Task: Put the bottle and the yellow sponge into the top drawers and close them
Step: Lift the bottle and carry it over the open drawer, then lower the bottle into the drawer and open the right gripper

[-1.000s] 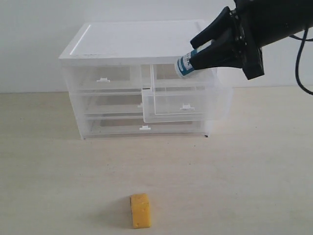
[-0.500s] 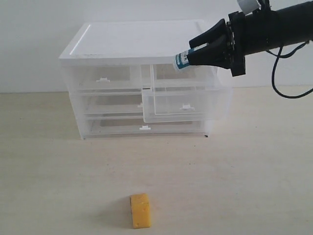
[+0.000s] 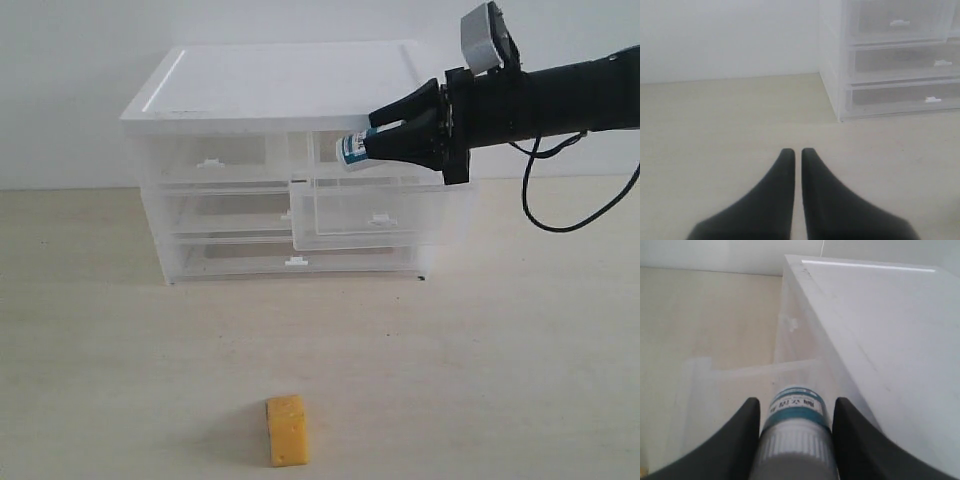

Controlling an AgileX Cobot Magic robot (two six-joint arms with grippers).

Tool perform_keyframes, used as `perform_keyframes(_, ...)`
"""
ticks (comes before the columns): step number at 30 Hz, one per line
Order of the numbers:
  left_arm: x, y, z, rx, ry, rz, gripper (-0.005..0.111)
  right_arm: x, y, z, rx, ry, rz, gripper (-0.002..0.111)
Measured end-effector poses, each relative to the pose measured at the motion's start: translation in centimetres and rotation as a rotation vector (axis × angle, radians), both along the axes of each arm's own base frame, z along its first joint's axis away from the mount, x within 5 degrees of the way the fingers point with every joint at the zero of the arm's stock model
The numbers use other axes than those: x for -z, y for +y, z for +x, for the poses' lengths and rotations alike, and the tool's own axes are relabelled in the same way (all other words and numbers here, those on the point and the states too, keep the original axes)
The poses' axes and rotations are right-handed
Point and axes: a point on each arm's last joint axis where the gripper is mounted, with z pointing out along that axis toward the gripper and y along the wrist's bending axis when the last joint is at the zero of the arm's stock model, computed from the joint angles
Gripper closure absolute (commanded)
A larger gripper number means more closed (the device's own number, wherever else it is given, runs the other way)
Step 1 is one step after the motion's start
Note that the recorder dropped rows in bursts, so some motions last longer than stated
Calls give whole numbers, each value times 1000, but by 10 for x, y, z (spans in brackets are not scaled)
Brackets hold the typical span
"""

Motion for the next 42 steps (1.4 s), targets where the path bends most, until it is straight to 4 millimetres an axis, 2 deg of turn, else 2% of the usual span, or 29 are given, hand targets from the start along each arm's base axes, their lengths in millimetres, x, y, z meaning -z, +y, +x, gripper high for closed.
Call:
perform_keyframes(4,0,0,0,0,0,0,102,1,12,-3,-25,10,5,105)
perform_keyframes(6,0,0,0,0,0,0,102,4,12,-1,-14,30,19,89)
perform_keyframes(7,0,0,0,0,0,0,102,6,12,0,-8,38,20,75)
perform_keyframes(9,0,0,0,0,0,0,102,8,12,2,8,57,22,58)
perform_keyframes(11,0,0,0,0,0,0,102,8,12,3,20,55,23,47)
perform_keyframes(20,0,0,0,0,0,0,102,6,13,2,33,118,40,48)
perform_keyframes(26,0,0,0,0,0,0,102,-7,11,0,95,181,32,50)
perform_keyframes(35,0,0,0,0,0,0,102,-41,-3,-11,291,221,-148,82)
perform_keyframes(40,0,0,0,0,0,0,102,-63,-15,-24,427,266,-244,108)
perform_keyframes(42,0,0,0,0,0,0,102,-71,-19,-30,476,285,-271,108)
